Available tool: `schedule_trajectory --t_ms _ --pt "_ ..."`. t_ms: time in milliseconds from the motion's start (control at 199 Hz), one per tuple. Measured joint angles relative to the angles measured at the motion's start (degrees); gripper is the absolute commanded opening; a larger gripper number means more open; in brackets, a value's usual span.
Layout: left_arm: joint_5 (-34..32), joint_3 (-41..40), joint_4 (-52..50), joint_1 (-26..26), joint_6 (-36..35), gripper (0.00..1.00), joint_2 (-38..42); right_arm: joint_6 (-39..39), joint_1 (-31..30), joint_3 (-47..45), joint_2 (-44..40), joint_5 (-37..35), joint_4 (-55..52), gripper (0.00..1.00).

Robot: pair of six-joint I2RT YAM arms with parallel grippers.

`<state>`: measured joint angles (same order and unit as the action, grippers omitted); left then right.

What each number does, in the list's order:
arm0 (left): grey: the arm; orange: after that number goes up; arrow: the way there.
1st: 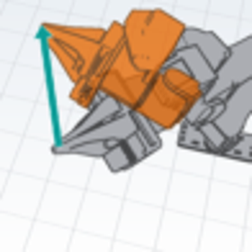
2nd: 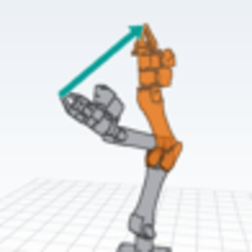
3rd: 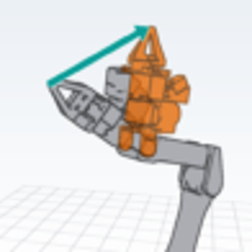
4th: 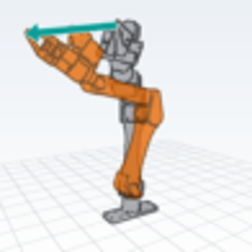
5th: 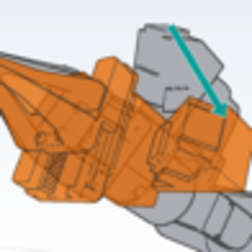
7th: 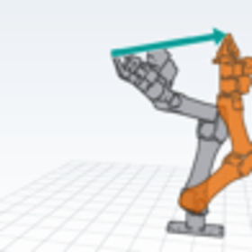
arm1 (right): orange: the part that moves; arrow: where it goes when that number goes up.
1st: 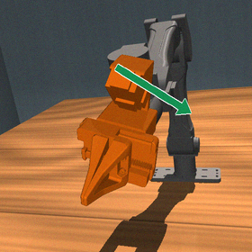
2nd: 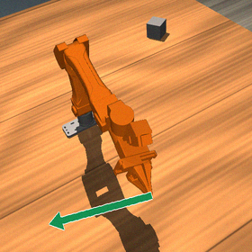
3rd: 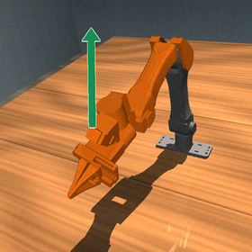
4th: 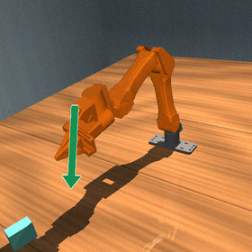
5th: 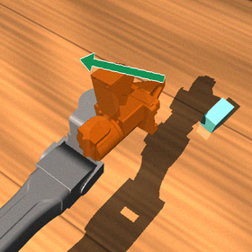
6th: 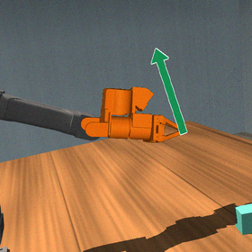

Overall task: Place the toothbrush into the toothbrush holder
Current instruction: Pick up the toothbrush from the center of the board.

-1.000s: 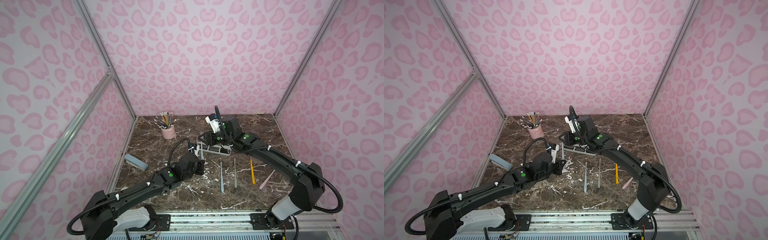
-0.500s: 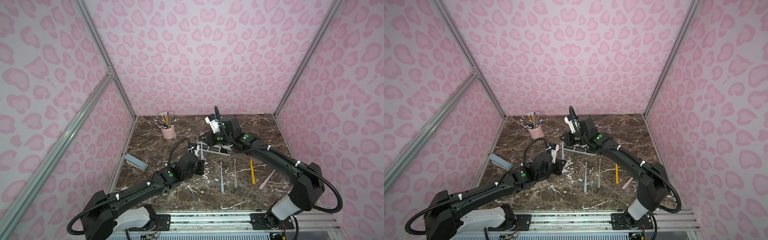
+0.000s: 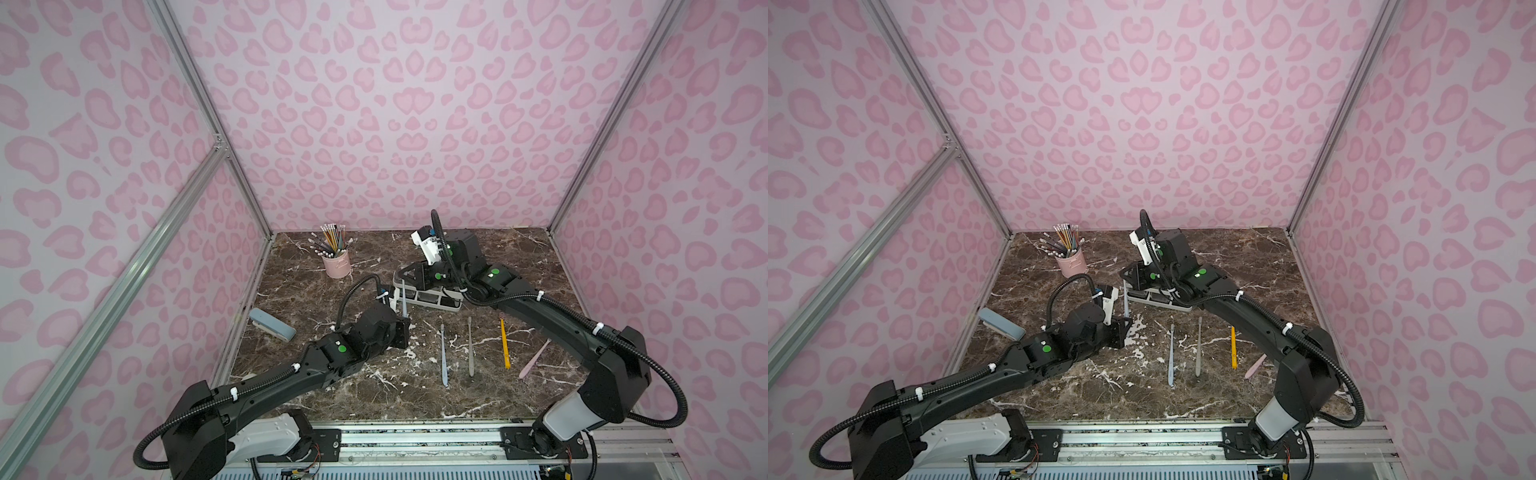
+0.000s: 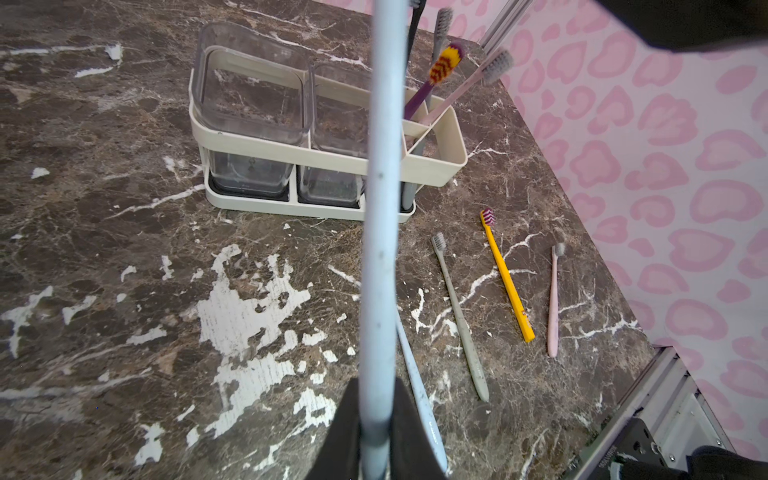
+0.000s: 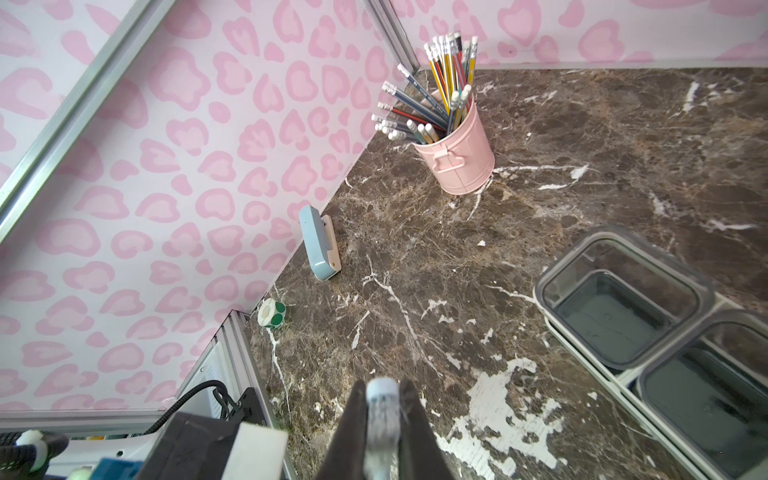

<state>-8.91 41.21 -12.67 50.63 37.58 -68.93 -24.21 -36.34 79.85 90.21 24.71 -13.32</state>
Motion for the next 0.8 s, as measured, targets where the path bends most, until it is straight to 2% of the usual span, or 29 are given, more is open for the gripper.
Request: schedule_trajectory --t_ms 105,160,186,386,802 --pt "-0.11 0.63 -0.42 0.00 -0.02 0.34 0.35 -0.02 0.26 0.00 -0.83 -0.61 0.00 0.00" --pt "-0.13 1.01 -0.59 0.00 -0.02 0.35 0.72 -0.02 0.48 0.00 -1.46 -1.27 0.02 0.00" --pt "-0.13 1.14 -0.81 0.00 -0.02 0.42 0.94 -0.02 0.63 0.00 -1.81 -1.46 0.00 0.00" --pt "-0.37 2.19 -2.67 0.00 -0.07 0.55 2.62 0.04 2.95 -1.73 -6.82 -4.76 2.19 0.00" --pt "-2.27 6.03 -6.47 0.00 -0.48 0.78 4.63 2.29 7.30 -12.11 -19.23 -18.01 6.21 0.00"
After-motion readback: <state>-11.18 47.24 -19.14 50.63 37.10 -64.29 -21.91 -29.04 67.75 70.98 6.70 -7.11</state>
